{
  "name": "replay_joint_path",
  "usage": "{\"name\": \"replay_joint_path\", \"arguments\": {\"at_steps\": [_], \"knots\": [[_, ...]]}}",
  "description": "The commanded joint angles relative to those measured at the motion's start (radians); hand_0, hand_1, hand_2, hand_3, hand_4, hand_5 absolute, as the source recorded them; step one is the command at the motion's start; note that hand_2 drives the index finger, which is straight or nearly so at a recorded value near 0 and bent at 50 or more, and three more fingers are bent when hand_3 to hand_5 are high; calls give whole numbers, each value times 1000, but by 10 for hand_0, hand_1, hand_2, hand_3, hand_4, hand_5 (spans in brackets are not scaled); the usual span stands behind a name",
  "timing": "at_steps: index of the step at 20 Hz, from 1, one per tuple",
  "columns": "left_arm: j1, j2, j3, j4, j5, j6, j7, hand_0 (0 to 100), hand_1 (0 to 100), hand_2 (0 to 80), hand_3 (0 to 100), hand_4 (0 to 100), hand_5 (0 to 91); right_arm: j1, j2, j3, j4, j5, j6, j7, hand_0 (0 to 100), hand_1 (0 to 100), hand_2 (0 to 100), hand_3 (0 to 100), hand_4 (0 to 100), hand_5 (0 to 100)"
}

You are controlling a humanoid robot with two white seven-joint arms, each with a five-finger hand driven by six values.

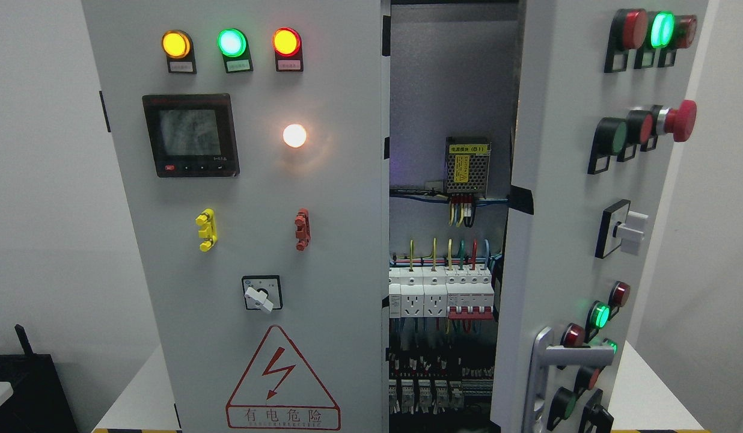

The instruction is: Open door with both hands

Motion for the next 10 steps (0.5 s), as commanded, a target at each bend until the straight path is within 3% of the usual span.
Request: {"name": "replay_joint_path", "arguments": {"at_steps": [1,6,10], "knots": [[103,-11,-46,-272,11,1,-4,0,0,0,0,32,0,0,0,0,0,0,0,6,0,0,0,0,0,0],[272,69,-59,-695,30,3,-4,0,0,0,0,33,0,0,0,0,0,0,0,5,0,0,0,0,0,0],[362,171,-67,-970,126,-2,-4,0,0,0,0,32,0,0,0,0,0,0,-1,6,0,0,0,0,0,0]]}}
